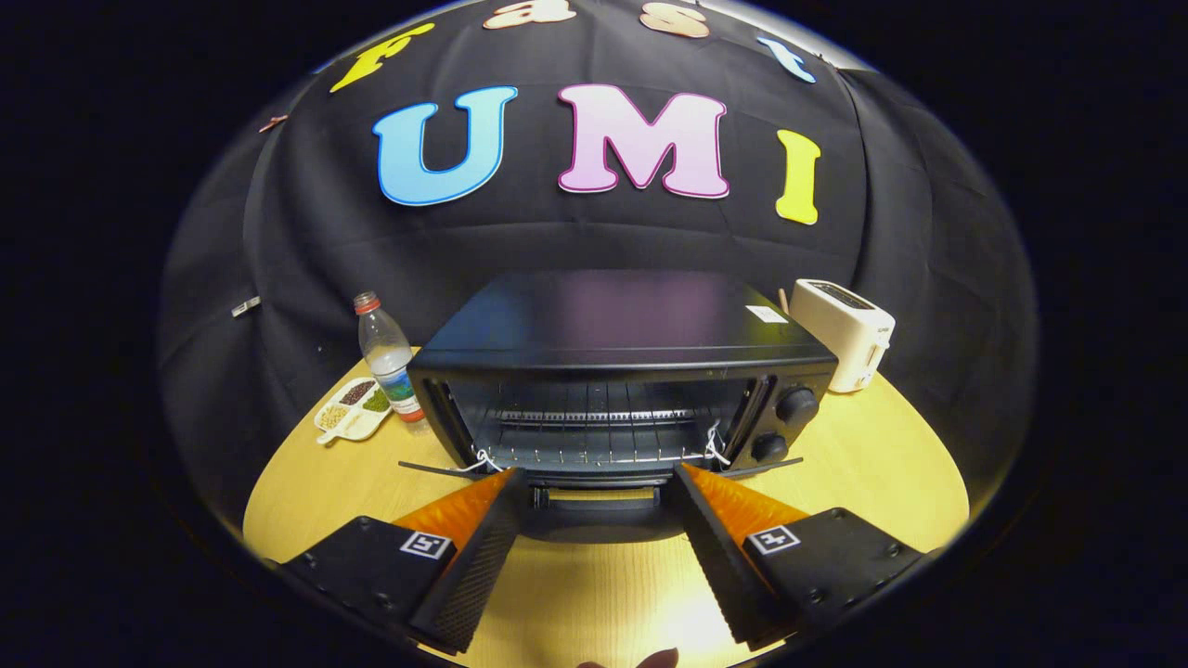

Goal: Open the toaster oven, put the food inside, and close the toaster oven door.

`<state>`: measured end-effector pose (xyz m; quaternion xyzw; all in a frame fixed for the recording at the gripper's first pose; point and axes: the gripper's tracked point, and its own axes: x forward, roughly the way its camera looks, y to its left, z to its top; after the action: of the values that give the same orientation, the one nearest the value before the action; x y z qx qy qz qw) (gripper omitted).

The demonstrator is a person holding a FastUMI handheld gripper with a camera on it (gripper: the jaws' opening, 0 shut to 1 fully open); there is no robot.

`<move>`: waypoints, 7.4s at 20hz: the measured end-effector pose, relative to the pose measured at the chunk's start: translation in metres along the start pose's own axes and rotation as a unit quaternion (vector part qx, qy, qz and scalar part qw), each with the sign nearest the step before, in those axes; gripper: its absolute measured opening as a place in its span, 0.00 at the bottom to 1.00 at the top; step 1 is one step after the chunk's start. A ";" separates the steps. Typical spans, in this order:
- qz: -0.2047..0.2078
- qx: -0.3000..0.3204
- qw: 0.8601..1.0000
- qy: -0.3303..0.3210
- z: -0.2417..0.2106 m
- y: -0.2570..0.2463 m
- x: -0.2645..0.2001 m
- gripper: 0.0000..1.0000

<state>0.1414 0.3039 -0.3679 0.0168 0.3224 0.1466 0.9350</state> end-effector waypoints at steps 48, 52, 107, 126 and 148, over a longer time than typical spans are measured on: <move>0.052 0.052 0.890 0.449 -0.182 -0.302 -0.024 0.46; 0.081 0.055 0.888 0.450 -0.185 -0.305 -0.021 0.06; -0.135 0.685 0.709 0.093 -0.044 -0.034 0.110 0.05; 0.018 0.585 0.799 0.140 -0.012 0.009 0.030 0.99; 0.009 0.040 0.978 0.203 -0.154 -0.021 -0.013 0.99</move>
<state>0.0433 0.2699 -0.4845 0.0270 0.5107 0.1426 0.8474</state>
